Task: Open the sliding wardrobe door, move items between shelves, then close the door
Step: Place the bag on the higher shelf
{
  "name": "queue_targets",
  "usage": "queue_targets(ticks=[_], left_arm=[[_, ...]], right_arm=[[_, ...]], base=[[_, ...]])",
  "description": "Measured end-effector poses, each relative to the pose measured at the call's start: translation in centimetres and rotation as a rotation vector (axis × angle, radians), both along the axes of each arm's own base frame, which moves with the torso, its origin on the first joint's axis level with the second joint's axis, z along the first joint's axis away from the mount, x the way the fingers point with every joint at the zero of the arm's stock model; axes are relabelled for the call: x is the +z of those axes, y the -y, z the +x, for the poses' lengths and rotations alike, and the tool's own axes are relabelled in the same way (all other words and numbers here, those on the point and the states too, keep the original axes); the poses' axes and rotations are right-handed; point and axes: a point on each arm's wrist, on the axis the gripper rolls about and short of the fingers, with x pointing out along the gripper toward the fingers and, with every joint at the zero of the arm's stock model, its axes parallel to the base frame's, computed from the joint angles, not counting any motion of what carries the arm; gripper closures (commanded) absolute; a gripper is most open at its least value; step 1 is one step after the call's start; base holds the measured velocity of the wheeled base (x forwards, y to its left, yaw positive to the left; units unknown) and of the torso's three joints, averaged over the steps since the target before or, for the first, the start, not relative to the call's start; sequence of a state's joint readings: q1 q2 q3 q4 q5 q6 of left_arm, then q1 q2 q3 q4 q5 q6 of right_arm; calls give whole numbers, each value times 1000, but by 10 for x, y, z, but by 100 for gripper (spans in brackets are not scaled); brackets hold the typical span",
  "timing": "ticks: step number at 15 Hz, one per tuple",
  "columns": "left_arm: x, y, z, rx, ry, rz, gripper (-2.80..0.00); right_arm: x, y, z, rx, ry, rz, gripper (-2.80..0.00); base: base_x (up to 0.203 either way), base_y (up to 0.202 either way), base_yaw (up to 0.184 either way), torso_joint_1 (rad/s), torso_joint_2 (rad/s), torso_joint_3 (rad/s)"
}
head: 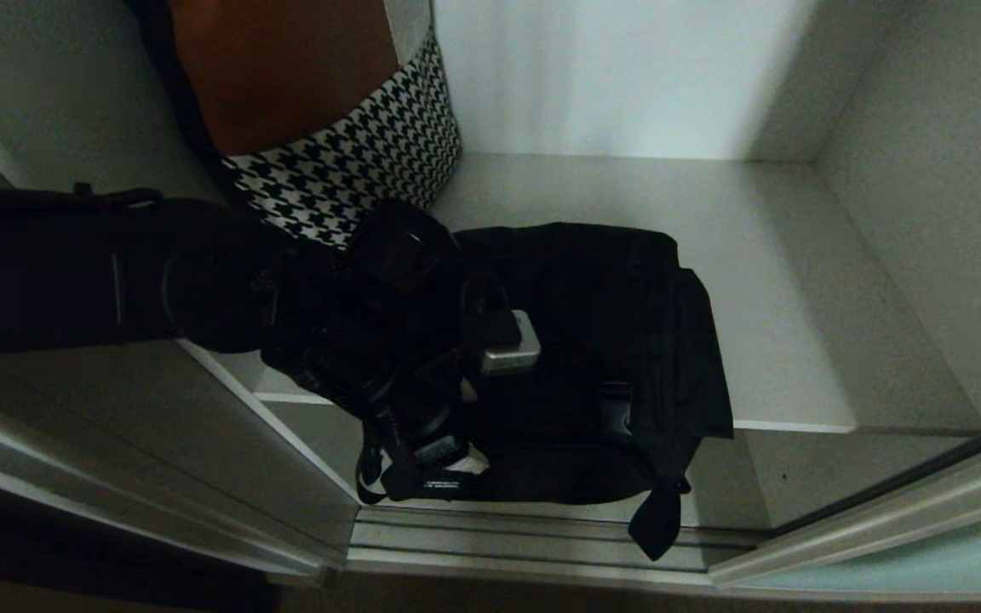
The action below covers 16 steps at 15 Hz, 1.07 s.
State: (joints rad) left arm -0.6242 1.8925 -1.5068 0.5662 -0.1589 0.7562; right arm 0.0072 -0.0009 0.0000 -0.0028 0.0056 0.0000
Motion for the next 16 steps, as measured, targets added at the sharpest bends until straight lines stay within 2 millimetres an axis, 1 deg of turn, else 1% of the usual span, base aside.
queue_targets(ticks=[2, 4, 8, 11, 16], left_arm=[[-7, 3, 2, -4, -30, 18, 0], [-6, 5, 7, 4, -20, 8, 0], [11, 11, 12, 50, 9, -70, 0], [32, 15, 18, 96, 67, -166, 0], [47, 22, 29, 130, 152, -261, 0]], right_arm=[[0, 0, 0, 0, 0, 0, 0], [0, 0, 0, 1, 0, 0, 0], [0, 0, 0, 0, 0, 0, 0], [0, 0, 0, 0, 0, 0, 0], [0, 0, 0, 0, 0, 0, 0]], base=[[0, 0, 0, 0, 0, 0], [0, 0, 0, 0, 0, 0], [0, 0, 0, 0, 0, 0], [0, 0, 0, 0, 0, 0], [0, 0, 0, 0, 0, 0]])
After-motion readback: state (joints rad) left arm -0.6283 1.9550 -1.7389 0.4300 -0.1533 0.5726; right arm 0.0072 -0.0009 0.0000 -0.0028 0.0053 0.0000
